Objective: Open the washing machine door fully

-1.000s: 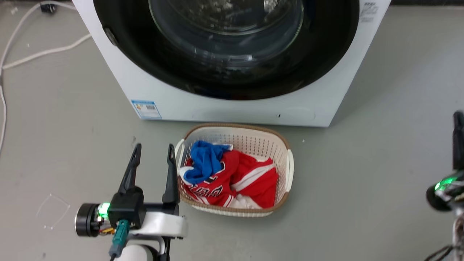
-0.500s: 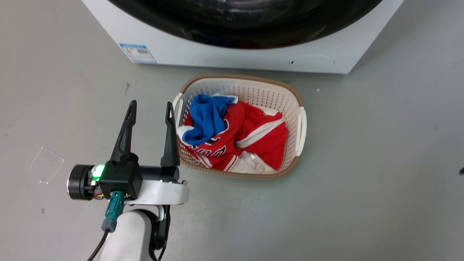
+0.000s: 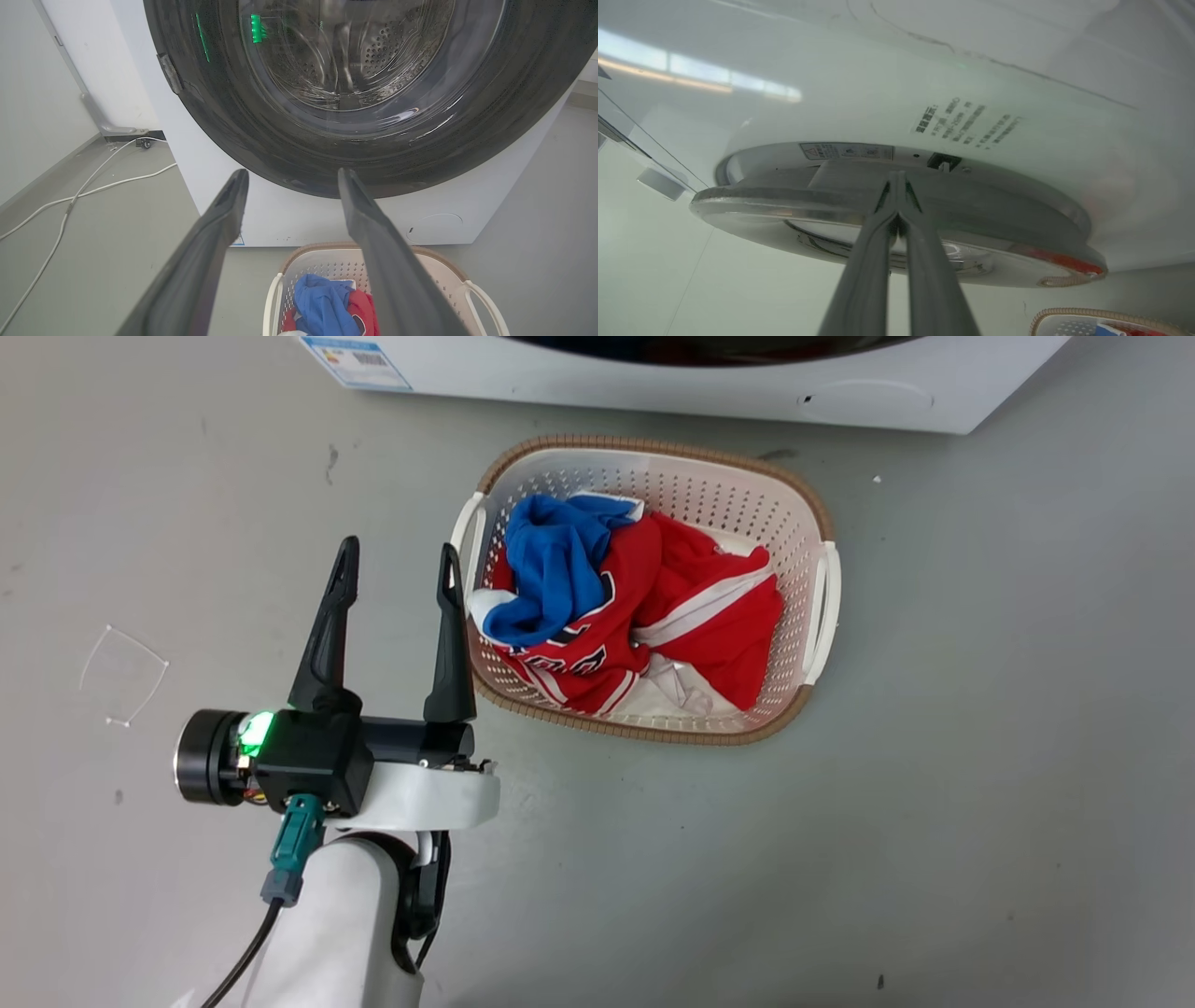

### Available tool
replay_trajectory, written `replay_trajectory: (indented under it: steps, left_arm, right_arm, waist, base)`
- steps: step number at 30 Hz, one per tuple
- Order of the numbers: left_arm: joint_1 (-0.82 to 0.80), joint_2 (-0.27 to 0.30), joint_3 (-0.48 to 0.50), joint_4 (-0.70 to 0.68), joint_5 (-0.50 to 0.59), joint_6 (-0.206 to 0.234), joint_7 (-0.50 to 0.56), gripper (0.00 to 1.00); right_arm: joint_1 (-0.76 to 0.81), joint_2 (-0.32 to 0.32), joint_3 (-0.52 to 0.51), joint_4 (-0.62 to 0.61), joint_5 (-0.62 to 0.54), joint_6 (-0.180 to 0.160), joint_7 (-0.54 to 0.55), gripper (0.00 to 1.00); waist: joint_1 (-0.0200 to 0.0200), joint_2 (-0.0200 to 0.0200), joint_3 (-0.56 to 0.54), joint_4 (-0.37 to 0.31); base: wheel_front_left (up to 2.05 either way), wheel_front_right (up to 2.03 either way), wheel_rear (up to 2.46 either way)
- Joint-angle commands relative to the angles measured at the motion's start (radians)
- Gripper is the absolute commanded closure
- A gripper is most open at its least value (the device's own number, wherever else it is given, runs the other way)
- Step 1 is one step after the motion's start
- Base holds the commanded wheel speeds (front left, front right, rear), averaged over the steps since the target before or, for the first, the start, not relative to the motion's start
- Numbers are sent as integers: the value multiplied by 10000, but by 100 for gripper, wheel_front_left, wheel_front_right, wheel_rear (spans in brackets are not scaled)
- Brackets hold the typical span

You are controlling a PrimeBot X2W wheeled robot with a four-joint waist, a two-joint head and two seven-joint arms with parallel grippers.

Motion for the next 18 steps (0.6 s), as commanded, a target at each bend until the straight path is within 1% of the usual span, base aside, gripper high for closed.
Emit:
replay_trajectory:
  steps: [1, 12, 18]
  left_arm:
    - [-171, -21, -52, -27, -52, 38, -28, 0]
    - [-445, -19, -189, -69, -160, 122, -28, 0]
    - [-470, -21, -190, -24, -206, 151, -28, 0]
  right_arm:
    - [-419, -119, 170, 129, -152, 4, 106, 100]
    - [-1681, -50, 978, 814, -687, 4, 724, 100]
    - [-1824, 112, 1275, 907, -843, 4, 1043, 100]
  waist:
    - [-2, 0, 207, 65]
    - [-2, 0, 638, 204]
    - [-2, 0, 703, 221]
  base:
    - [0, 0, 0]
    - [0, 0, 0]
    - [0, 0, 0]
